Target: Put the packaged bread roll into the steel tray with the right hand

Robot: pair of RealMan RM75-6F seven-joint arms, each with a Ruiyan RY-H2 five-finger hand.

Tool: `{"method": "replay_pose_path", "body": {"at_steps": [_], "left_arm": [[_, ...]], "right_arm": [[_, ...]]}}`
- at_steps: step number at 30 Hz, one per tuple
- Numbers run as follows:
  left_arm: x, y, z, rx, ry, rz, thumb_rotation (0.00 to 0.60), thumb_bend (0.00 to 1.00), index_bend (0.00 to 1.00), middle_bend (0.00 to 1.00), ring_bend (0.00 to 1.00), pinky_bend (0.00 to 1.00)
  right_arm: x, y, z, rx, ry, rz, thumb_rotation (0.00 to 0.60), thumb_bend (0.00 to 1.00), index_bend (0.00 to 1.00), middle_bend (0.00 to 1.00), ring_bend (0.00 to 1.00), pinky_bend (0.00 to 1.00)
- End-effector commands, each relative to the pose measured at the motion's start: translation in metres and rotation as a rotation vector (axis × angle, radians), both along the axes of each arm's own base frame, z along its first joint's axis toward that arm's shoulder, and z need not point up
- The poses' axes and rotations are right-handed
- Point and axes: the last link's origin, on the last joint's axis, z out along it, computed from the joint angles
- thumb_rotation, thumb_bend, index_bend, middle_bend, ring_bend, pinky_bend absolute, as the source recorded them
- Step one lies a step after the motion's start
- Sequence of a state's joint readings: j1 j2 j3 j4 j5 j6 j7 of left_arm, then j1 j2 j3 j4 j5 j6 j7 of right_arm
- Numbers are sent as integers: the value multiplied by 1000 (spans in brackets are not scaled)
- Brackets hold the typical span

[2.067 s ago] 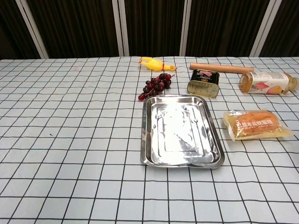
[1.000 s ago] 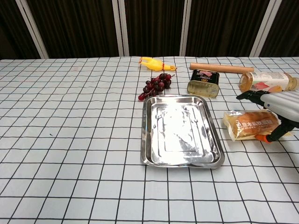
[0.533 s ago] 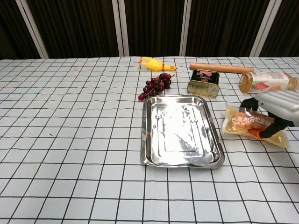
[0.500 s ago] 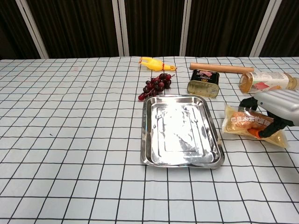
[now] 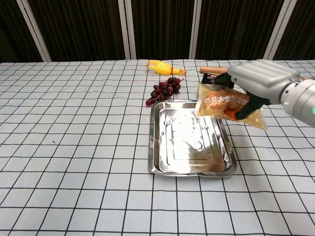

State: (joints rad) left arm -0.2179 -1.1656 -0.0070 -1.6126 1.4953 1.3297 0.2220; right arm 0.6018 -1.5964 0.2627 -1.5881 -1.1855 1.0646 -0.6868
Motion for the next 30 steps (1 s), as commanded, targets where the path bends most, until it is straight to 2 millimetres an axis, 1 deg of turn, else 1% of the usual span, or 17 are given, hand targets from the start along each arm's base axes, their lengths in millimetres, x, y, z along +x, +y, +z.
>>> {"method": "replay_pose_path", "body": {"at_steps": [1,6,7,8,9,10,11,12,13,15,17,19,22,24,26,28,30], "left_arm": [[0,0,1,-1,-2,-2,600,67,0,0,0,36],[0,0,2,-3,-7,-4,600,67,0,0,0,36],[-1,0,2,-4,-7,-4,600,67,0,0,0,36],[-1,0,2,-5,-7,-3,600,67,0,0,0,36],[-1,0,2,-6,-7,-2,600,67,0,0,0,36],[-2,1,3,-6,-7,-1,600,67,0,0,0,36],[-2,1,3,-7,-8,0,600,67,0,0,0,36],[-2,1,3,-6,-9,1,600,66,0,0,0,36],[-2,1,3,-7,-9,1,600,67,0,0,0,36],[-2,1,3,-8,-9,0,600,67,0,0,0,36],[-1,1,2,-9,-8,-2,600,67,0,0,0,36],[-1,1,1,-11,-5,-3,600,67,0,0,0,36],[0,1,0,-14,-10,-2,600,66,0,0,0,36],[0,1,1,-9,-14,-1,600,66,0,0,0,36],[0,1,3,-6,-19,-1,600,66,0,0,0,36],[0,0,5,-3,-22,-3,600,67,0,0,0,36],[0,0,5,-3,-23,-5,600,67,0,0,0,36]], "right_arm": [[28,-5,-19,9,-11,-3,600,484,509,397,326,555],[41,-7,-43,28,12,-20,600,483,505,397,326,555],[43,-7,-48,29,22,-22,600,483,478,383,316,554],[43,-7,-52,29,34,-21,600,483,439,362,298,550],[44,-7,-56,26,51,-20,600,484,346,309,251,531],[44,-6,-59,25,61,-20,600,484,216,232,181,492],[43,-5,-62,24,76,-21,600,483,137,177,130,457],[42,-5,-63,23,86,-25,600,468,50,98,63,402],[40,-4,-64,22,99,-33,600,437,4,40,20,351],[37,-2,-62,20,118,-50,600,357,0,1,0,293],[35,0,-58,16,119,-74,600,295,0,0,0,267],[33,4,-51,5,126,-95,600,256,0,0,0,260],[32,11,-40,13,110,-142,600,247,0,0,0,260],[32,16,-28,17,100,-160,600,247,0,0,0,259],[28,23,-11,-5,106,-165,600,246,0,0,0,256],[18,36,8,-26,106,-177,600,245,0,0,0,245],[-1,52,31,-64,111,-193,600,244,0,0,0,216]]}}
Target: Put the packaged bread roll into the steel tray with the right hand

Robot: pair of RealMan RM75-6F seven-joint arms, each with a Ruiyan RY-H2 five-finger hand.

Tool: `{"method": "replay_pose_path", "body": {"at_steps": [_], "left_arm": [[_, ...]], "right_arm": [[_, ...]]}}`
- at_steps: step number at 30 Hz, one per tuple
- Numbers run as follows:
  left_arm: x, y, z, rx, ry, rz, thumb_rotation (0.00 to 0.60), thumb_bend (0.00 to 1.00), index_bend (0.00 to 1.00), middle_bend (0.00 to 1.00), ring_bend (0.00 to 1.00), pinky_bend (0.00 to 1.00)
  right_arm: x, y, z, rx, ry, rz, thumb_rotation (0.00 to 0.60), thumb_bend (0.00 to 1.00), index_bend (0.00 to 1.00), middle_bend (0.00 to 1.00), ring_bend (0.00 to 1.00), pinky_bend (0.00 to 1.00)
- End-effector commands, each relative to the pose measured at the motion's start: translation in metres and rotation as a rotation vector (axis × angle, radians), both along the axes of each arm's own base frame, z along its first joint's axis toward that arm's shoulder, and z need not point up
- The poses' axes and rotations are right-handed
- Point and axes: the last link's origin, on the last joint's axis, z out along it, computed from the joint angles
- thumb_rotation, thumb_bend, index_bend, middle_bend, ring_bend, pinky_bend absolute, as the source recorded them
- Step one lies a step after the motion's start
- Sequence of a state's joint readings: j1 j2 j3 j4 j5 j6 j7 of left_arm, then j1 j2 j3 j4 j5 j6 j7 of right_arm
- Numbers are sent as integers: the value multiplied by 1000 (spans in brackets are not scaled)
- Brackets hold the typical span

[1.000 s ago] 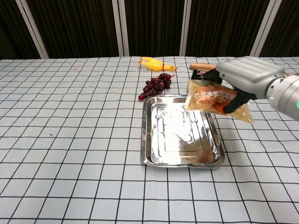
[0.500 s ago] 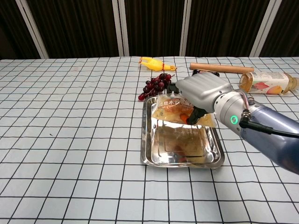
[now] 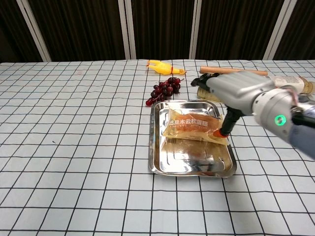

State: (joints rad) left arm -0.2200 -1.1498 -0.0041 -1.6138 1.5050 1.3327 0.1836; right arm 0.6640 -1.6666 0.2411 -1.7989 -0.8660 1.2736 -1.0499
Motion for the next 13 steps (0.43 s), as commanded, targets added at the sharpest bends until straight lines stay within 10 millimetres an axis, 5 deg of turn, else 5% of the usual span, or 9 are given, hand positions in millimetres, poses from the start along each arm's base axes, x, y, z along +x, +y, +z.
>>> {"method": "replay_pose_path", "body": {"at_steps": [1,9,13], "left_arm": [[0,-1,1,-1,-1,-3,600,67,0,0,0,36],[4,-7,-4,0,9,-26,600,66,0,0,0,36],[7,-8,-11,-13,26,-36,600,66,0,0,0,36]], "right_arm": [[-43,33,52,-88,38,-52,600,244,0,0,0,193],[-165,112,122,-328,24,-61,600,244,0,0,0,116],[-188,124,130,-369,33,-69,600,245,0,0,0,92]]}}
